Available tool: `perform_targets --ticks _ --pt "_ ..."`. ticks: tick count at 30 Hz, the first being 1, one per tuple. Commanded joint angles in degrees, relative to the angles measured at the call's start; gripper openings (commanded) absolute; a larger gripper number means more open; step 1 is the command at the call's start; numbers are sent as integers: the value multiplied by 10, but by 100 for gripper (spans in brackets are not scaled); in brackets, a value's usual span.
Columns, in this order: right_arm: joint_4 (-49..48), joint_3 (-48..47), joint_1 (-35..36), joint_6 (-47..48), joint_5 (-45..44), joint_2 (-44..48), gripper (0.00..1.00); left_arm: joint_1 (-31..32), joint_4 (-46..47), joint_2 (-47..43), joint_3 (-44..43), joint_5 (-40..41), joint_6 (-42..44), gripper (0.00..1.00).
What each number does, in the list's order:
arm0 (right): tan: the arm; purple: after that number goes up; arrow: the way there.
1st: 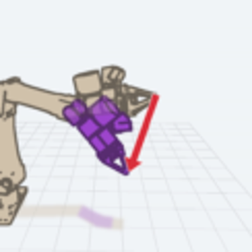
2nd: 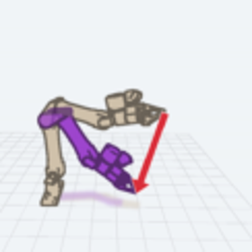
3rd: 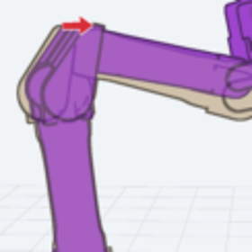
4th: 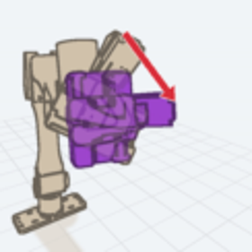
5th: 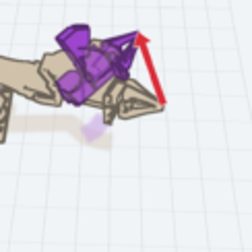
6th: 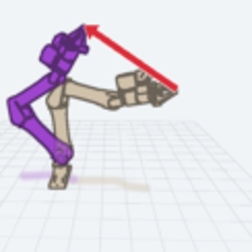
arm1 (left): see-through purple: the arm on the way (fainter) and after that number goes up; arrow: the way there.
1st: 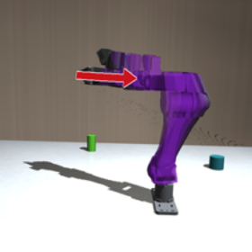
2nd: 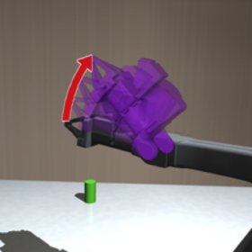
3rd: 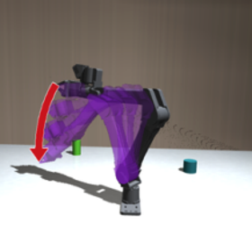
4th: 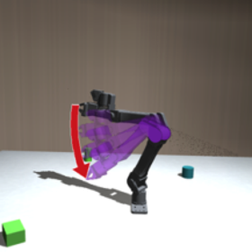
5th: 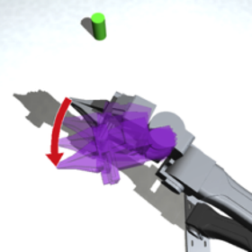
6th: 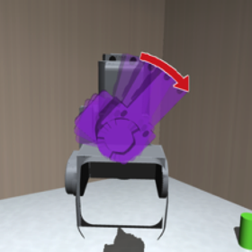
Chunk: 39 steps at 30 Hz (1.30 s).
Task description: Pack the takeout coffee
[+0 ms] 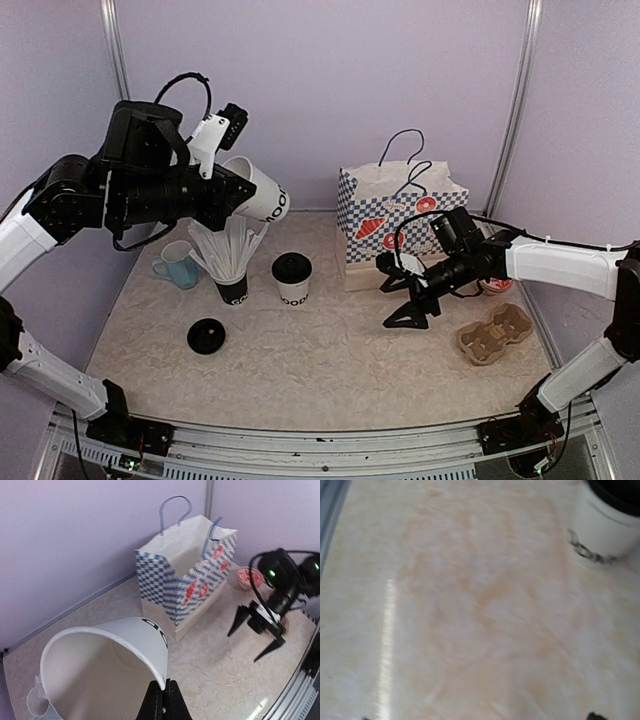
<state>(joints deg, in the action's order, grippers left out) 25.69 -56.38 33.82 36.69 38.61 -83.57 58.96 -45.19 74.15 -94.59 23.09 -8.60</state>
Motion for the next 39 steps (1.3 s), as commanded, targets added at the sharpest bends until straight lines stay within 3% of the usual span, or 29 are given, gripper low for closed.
perform_targets --ticks 1,7,17,35,39 --pt "9 -10 -59 5 22 36 91 66 27 28 9 -69 104 0" --pt "-2 -11 -107 -14 22 60 91 105 -29 130 -25 -139 116 0" --pt "-17 -8 -121 -28 -8 58 91 130 -88 312 -74 -175 122 0" --pt "-14 -3 -122 -18 -6 37 91 136 -89 424 -92 -213 144 2" --pt "-12 -3 -122 -18 -3 33 91 136 -94 427 -96 -212 140 11"
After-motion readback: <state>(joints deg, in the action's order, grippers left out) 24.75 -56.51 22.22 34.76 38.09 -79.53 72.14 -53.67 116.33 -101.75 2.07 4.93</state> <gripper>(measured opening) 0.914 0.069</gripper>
